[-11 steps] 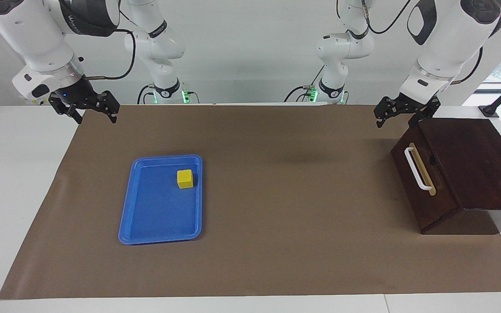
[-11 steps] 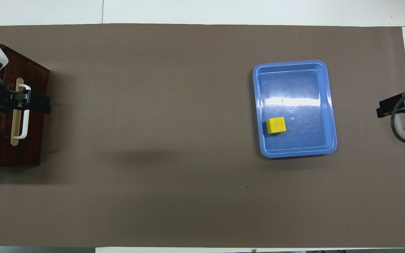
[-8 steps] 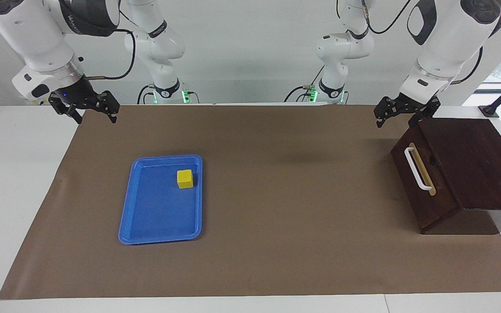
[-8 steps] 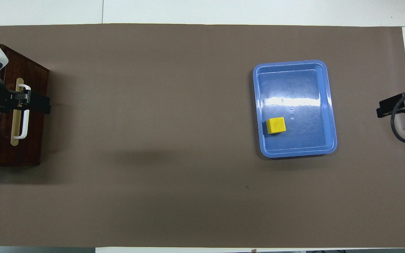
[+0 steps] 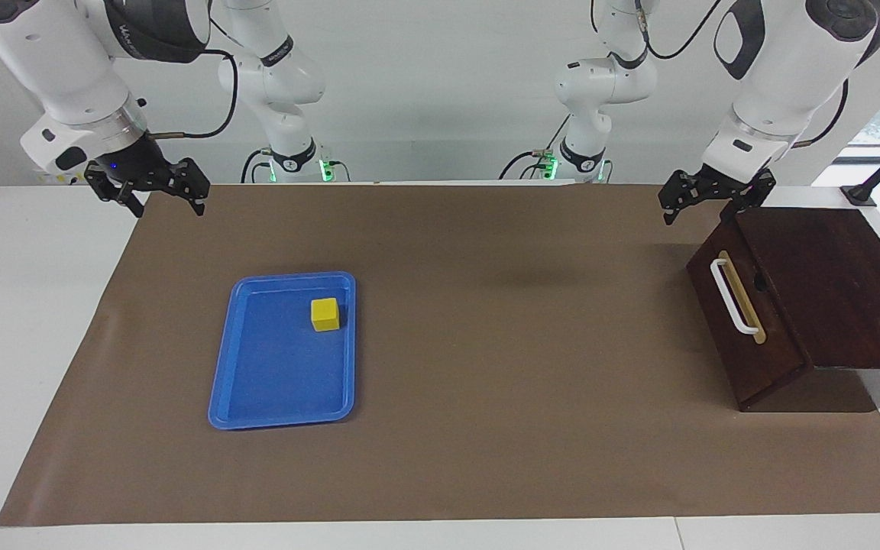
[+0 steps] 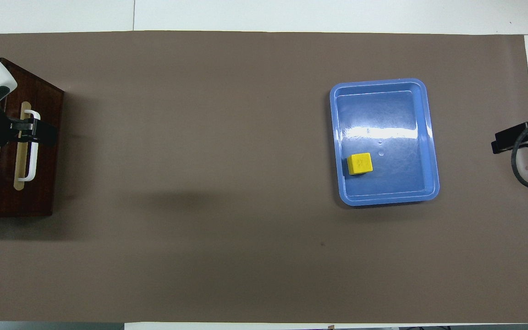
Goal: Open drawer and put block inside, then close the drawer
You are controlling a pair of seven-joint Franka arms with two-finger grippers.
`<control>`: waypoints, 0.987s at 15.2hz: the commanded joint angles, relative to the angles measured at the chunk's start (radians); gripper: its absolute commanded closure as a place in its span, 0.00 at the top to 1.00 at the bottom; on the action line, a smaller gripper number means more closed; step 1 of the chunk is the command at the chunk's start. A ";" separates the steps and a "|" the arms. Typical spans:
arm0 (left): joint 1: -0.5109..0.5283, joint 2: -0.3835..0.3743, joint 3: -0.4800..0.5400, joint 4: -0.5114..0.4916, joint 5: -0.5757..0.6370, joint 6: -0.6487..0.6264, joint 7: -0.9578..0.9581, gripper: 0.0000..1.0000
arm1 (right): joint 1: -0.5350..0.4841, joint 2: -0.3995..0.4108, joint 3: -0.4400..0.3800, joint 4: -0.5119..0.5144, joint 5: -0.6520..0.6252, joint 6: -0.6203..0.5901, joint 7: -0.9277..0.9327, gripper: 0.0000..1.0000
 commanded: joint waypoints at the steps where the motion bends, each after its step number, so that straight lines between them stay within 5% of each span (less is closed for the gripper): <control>1: -0.016 -0.043 0.007 -0.145 0.073 0.135 0.006 1.00 | -0.019 -0.020 0.013 -0.035 -0.008 0.015 0.006 1.00; 6: 0.039 -0.011 0.008 -0.298 0.199 0.348 0.001 1.00 | -0.021 -0.089 0.010 -0.228 0.132 0.116 0.404 1.00; 15: 0.108 0.087 0.011 -0.350 0.230 0.540 -0.037 1.00 | -0.039 0.029 0.010 -0.467 0.493 0.404 0.948 1.00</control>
